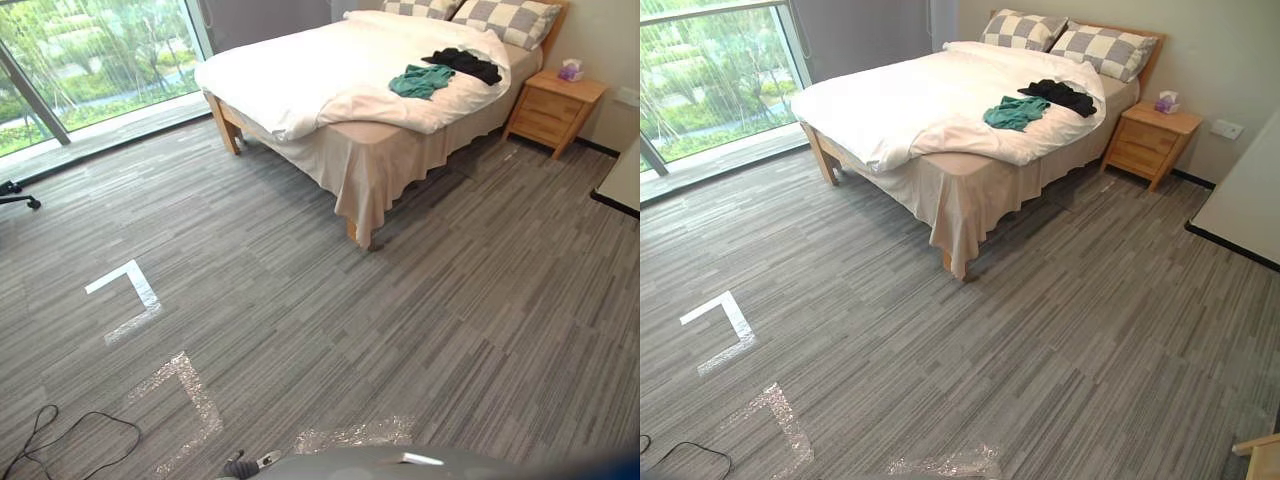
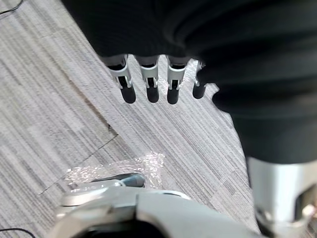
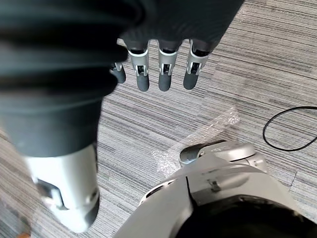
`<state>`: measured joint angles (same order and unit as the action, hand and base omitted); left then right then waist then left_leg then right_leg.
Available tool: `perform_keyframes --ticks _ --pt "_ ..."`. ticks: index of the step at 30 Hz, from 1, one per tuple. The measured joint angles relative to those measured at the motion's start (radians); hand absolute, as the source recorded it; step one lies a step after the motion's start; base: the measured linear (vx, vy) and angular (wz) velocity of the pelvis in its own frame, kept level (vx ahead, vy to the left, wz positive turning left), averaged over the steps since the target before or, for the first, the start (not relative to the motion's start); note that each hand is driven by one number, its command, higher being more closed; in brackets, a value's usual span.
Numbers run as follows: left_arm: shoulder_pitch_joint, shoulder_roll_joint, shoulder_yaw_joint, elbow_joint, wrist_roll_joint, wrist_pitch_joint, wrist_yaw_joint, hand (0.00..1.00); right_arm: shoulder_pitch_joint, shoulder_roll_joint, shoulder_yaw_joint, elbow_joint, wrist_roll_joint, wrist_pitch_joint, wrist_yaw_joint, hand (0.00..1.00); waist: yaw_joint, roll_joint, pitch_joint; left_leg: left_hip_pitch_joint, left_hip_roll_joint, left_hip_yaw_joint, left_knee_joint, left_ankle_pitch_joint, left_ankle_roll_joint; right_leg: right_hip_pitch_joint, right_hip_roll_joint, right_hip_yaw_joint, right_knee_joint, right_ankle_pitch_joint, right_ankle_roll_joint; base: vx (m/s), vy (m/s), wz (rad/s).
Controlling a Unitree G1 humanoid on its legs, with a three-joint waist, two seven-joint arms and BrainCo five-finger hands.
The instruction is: Tidy the bed and pick cloth on bed and put in laundry
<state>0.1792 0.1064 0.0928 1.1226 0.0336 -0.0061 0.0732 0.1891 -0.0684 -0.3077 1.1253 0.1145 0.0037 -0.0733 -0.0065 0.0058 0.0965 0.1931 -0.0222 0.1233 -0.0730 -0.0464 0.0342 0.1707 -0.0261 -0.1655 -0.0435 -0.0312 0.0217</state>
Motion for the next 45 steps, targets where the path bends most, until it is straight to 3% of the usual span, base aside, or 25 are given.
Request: perform_keyframes --ticks 11,21,26,28,30,31,33,35,37,38,39,40,41,43,44,45 --pt "-0.012 0.014 -0.011 -0.001 0.034 -0.004 -0.002 0.00 -0.033 0.011 -0.006 0.002 -0.001 0.000 0.001 0.00 -0.001 -0.014 0.032 0.037 -0.002 0.000 -0.022 -0.006 -0.010 0.031 -0.002 -0.013 -0.007 -0.019 0.030 0.01 -0.006 0.02" --pt "-0.016 0.018 -0.019 -0.001 0.035 -0.004 -0.002 0.00 -0.034 0.014 -0.005 0.000 0.001 0.000 0.002 0.00 -0.002 -0.023 0.041 0.034 -0.002 0.007 -0.023 -0.007 -0.010 0.014 -0.003 -0.010 0.005 -0.023 0.025 -0.02 -0.011 -0.01" --pt "-0.039 0.022 -0.023 -0.001 0.033 -0.004 0.000 0.00 -0.040 0.014 -0.005 -0.010 0.018 0.000 0.005 0.00 -0.002 -0.023 0.059 0.006 -0.002 0.030 -0.023 -0.012 -0.017 -0.088 -0.014 0.007 0.148 -0.088 0.013 -0.02 -0.009 -0.13" --pt "-0.054 0.031 -0.023 0.000 0.028 -0.004 0.000 0.00 -0.055 0.022 -0.013 -0.009 0.019 0.002 0.003 0.00 -0.005 -0.035 0.081 0.000 -0.002 0.062 -0.022 -0.013 -0.017 -0.152 -0.024 0.010 0.250 -0.127 0.013 0.04 -0.007 -0.37" --pt "-0.065 0.039 -0.029 0.000 0.027 -0.003 0.000 0.00 -0.068 0.030 -0.032 -0.009 0.019 0.003 0.000 0.00 -0.007 -0.037 0.098 0.000 0.000 0.086 -0.008 -0.015 -0.019 -0.179 -0.048 -0.046 0.295 -0.151 0.015 0.02 -0.011 -0.35" --pt "-0.071 0.044 -0.040 0.001 0.027 -0.003 0.000 0.00 -0.071 0.029 -0.044 -0.009 0.020 0.003 0.000 0.00 -0.010 -0.042 0.103 0.001 0.000 0.103 0.000 -0.024 -0.019 -0.194 -0.071 -0.114 0.314 -0.165 -0.009 0.00 -0.004 -0.31" --pt "-0.084 0.044 -0.050 0.001 0.025 -0.002 0.000 0.00 -0.073 0.029 -0.052 -0.009 0.022 0.003 -0.001 0.00 -0.014 -0.036 0.104 -0.001 0.009 0.122 0.009 -0.035 -0.032 -0.193 -0.086 -0.171 0.310 -0.162 -0.012 0.05 -0.006 -0.30" --pt "-0.102 0.038 -0.054 0.001 0.025 -0.003 0.000 0.00 -0.083 0.027 -0.053 -0.011 0.022 0.002 -0.004 0.00 -0.020 -0.022 0.113 0.001 0.029 0.143 0.003 -0.040 -0.040 -0.198 -0.067 -0.180 0.299 -0.149 -0.009 0.10 -0.066 -0.33" --pt "-0.119 0.027 -0.053 0.001 0.025 -0.005 0.000 0.00 -0.097 0.016 -0.058 -0.009 0.024 0.002 -0.008 0.00 -0.022 0.000 0.126 0.006 0.052 0.159 -0.001 -0.044 -0.046 -0.225 -0.061 -0.194 0.361 -0.134 0.017 0.06 -0.052 -0.42" --pt "-0.149 0.011 -0.053 0.001 0.023 -0.006 0.000 0.00 -0.117 0.005 -0.082 -0.009 0.031 0.003 -0.011 0.00 -0.027 0.032 0.151 0.018 0.094 0.178 -0.004 -0.062 -0.066 -0.320 -0.071 -0.242 0.465 -0.183 0.015 0.02 0.000 -0.40" --pt "-0.151 0.009 -0.053 0.001 0.023 -0.006 0.001 0.00 -0.118 0.005 -0.085 -0.009 0.032 0.003 -0.013 0.00 -0.028 0.039 0.155 0.022 0.104 0.185 -0.003 -0.070 -0.073 -0.341 -0.078 -0.249 0.465 -0.184 0.011 0.08 0.018 -0.60" --pt "-0.148 0.008 -0.051 0.002 0.020 -0.006 0.000 0.00 -0.124 0.005 -0.085 -0.011 0.040 0.002 -0.015 0.00 -0.027 0.052 0.162 0.035 0.135 0.209 0.006 -0.090 -0.102 -0.405 -0.106 -0.264 0.462 -0.173 0.015 0.11 0.023 -0.43" --pt "-0.147 0.011 -0.050 0.002 0.020 -0.006 0.000 0.00 -0.125 0.005 -0.085 -0.012 0.040 0.002 -0.016 0.00 -0.028 0.048 0.160 0.038 0.143 0.215 0.010 -0.098 -0.114 -0.426 -0.119 -0.265 0.457 -0.162 0.020 0.18 -0.039 -0.48" --pt "-0.154 0.036 -0.040 0.003 0.021 -0.006 0.000 0.00 -0.107 0.022 -0.078 -0.019 0.040 0.000 -0.020 0.00 -0.036 0.002 0.147 0.061 0.163 0.238 0.051 -0.158 -0.167 -0.485 -0.195 -0.262 0.377 -0.073 0.027 0.29 -0.193 -0.20" --pt "-0.157 0.038 -0.039 0.003 0.021 -0.006 0.000 0.00 -0.101 0.024 -0.077 -0.018 0.040 0.000 -0.019 0.00 -0.036 -0.003 0.148 0.071 0.166 0.239 0.056 -0.169 -0.178 -0.484 -0.203 -0.259 0.361 -0.063 0.025 0.43 -0.309 -0.10" --pt "-0.164 0.025 -0.029 0.003 0.022 -0.009 0.001 0.00 -0.079 0.017 -0.078 -0.014 0.040 0.002 -0.018 0.00 -0.042 0.010 0.141 0.090 0.198 0.246 0.071 -0.192 -0.204 -0.489 -0.196 -0.257 0.358 0.035 0.007 0.53 -0.342 -0.13"
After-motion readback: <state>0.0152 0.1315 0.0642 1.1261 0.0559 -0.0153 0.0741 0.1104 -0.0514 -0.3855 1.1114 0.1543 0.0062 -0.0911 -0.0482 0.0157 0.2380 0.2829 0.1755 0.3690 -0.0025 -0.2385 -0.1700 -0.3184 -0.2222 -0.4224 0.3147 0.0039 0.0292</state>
